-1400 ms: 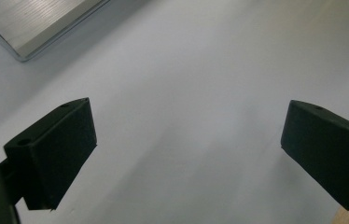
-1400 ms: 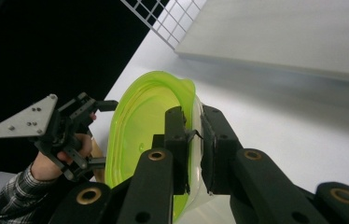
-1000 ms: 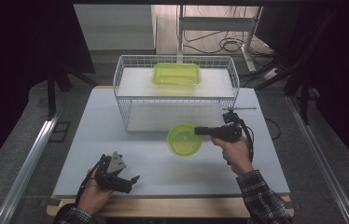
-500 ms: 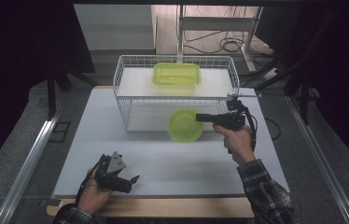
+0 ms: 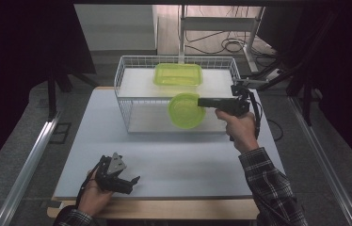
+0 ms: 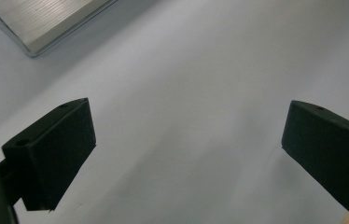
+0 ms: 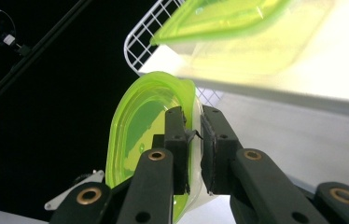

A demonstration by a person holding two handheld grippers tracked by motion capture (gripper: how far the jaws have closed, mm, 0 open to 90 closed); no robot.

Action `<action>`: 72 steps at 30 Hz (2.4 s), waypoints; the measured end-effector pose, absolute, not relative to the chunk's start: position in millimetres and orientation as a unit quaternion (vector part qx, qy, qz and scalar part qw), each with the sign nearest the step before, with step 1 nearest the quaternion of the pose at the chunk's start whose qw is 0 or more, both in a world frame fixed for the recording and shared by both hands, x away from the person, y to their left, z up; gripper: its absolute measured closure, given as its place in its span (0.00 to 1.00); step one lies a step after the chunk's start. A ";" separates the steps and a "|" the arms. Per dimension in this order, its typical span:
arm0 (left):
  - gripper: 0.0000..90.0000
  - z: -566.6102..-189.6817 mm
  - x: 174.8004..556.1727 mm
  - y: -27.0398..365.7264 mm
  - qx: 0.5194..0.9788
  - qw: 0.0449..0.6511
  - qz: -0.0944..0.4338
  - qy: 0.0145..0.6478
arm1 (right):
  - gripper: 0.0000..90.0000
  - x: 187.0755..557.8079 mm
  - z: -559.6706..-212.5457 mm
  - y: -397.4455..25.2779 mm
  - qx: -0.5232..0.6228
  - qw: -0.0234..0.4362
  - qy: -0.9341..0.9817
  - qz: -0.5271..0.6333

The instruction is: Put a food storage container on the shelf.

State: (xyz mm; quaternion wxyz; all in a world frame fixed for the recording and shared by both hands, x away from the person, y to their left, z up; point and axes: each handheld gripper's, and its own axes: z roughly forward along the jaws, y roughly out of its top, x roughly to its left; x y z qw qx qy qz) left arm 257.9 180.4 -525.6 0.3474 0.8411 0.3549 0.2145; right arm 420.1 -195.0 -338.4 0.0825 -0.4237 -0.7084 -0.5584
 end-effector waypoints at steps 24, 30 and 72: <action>0.02 -525.0 258.4 182.6 0.837 0.350 0.212 0.362 | 0.91 451.1 -281.9 -173.6 -0.432 0.044 -0.690 -0.580; 0.02 -525.1 258.5 182.5 0.838 0.350 0.212 0.361 | 0.91 458.9 -273.8 -171.4 -0.439 0.037 -0.679 -0.587; 0.03 -526.6 258.4 181.7 0.845 0.343 0.209 0.353 | 0.59 496.4 -269.4 -141.8 -0.489 -0.087 -0.680 -0.539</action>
